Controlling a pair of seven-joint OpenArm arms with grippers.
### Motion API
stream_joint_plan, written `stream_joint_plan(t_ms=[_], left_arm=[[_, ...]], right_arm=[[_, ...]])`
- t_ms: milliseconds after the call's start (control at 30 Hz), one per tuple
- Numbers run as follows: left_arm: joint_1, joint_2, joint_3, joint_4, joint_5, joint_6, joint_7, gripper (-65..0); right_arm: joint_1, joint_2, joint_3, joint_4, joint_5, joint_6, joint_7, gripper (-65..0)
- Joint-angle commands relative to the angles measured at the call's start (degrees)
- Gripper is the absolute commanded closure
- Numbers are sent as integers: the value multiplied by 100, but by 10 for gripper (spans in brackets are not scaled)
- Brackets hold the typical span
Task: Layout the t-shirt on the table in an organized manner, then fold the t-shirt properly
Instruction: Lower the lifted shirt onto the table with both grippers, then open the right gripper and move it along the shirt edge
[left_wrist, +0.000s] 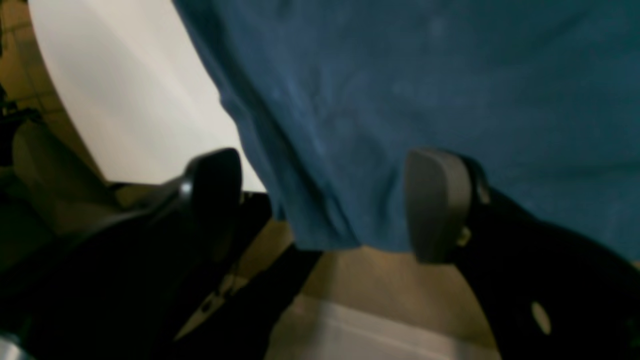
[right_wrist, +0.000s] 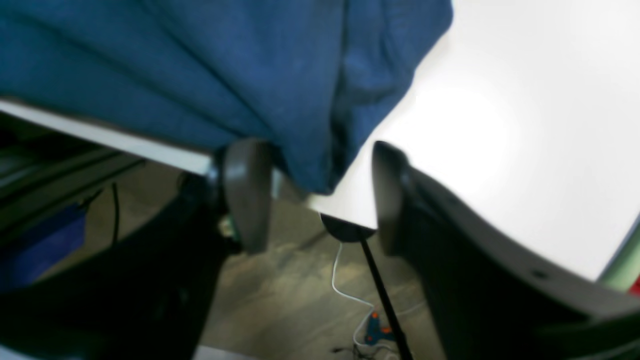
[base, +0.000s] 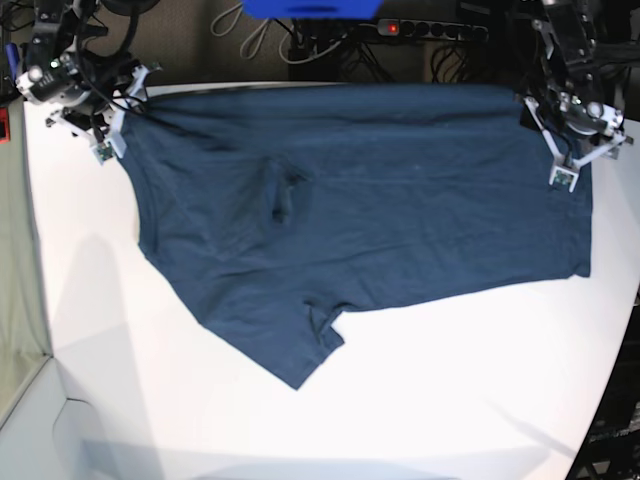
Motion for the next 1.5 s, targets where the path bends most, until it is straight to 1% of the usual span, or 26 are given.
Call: stream_joint_plan(t_ms=[0,133,233,333,433,567,667,733,800,867,933,1067,1200,1333,1467], left_arm=[[-54,-81,-36,201,51,5,-41,-491],[-80,-45,-317,535,51,5,-15,-491],[-80,7,-669,702,51,5,-32,-491],[-98,-19,-810,711,42,5,-41,-491],[-256,7,-801,702,42,5,-32,-491],[-265,262,-546,737,42,5,-32,-491],[-282,333,-344,649,42,5,-32,-491],[-273,412,-124,517,42,5,-32,-491],[-238,447,-98,377,51,5,-41,-491],[-212,429,-106,192,51,5,-41,-490],[-98,385,-133,-54,103,5,-50,-490],[-62,42,-238,-511,103,22,-50,-490],[-71,-107,-625,-634,77,22,-50,-490],[-62,-89,-836,-221,59,14,-41,-490],[-106,-28,-836,-45,59,14,-32,-490]], right_arm=[[-63,65,38,253,50,5,80,-360],[-178,65,47,587,50,5,71,-367],[-134,56,56,578,24,5,71,-367],[-37,-6,232,578,50,5,71,-367],[218,-50,372,578,41,5,10,-367],[473,-58,364,569,50,5,10,-367],[789,-234,364,569,50,5,10,-367],[956,-287,364,569,50,5,10,-367],[1035,-322,346,569,59,5,1,-367],[1053,-437,249,569,59,5,1,-367],[1044,-445,109,569,59,5,10,-367],[1018,-454,-252,561,59,5,10,-367],[1009,-463,-472,561,59,5,10,-367],[1018,-577,-515,561,41,5,27,-367],[1018,-648,-850,420,33,5,71,-366]])
